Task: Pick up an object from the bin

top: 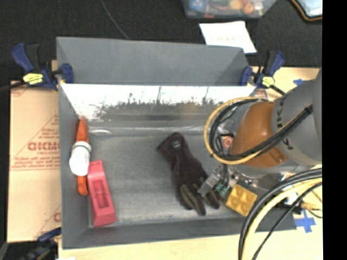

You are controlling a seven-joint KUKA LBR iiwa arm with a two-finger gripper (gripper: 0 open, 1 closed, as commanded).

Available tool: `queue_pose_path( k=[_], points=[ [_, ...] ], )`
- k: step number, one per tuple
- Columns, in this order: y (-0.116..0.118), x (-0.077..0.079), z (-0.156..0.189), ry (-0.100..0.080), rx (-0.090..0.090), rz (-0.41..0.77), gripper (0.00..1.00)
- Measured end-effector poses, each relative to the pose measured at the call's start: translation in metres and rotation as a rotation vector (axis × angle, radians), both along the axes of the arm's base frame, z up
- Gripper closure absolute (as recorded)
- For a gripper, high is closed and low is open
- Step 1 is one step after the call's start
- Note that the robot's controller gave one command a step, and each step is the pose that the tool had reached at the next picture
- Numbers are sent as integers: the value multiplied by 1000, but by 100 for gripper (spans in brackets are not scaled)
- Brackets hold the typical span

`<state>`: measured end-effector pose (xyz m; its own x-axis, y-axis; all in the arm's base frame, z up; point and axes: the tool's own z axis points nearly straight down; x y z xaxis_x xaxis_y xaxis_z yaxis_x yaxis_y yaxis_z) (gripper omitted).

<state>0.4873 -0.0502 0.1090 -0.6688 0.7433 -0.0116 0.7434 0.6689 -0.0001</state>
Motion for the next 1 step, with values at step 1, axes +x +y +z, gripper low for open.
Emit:
queue_pose_path(
  k=[1],
  points=[
    [-22,6,19,-2,-5,218,100]
  ],
)
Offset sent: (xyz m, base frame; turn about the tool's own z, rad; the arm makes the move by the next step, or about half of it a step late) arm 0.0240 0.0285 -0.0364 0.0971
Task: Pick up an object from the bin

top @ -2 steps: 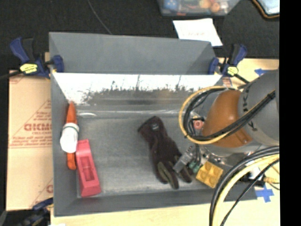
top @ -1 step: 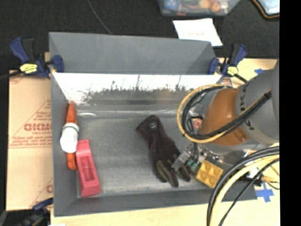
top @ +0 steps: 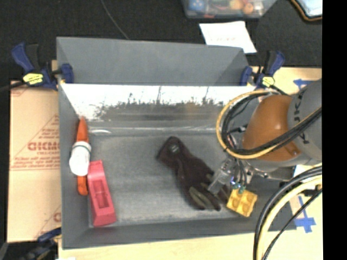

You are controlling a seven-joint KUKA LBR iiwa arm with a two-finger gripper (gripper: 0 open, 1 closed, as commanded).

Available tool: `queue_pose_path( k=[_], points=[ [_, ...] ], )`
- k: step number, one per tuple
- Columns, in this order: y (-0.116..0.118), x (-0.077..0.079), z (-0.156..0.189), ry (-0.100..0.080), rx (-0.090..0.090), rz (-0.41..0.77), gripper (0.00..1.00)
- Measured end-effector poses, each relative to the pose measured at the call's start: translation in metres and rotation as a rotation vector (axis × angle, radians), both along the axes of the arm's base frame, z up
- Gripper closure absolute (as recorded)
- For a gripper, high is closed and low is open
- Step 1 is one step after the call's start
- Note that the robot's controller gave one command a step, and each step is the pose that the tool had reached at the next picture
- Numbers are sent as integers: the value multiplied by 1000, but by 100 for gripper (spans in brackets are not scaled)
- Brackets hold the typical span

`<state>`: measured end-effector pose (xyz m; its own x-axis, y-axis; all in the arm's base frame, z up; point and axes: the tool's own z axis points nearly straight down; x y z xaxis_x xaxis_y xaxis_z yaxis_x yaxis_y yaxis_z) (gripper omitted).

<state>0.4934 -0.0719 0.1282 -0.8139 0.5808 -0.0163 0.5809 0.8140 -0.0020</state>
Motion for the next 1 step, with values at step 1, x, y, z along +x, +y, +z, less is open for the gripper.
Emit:
queue_pose_path(
  k=[1],
  points=[
    [50,20,-55,-3,5,-312,100]
  ],
)
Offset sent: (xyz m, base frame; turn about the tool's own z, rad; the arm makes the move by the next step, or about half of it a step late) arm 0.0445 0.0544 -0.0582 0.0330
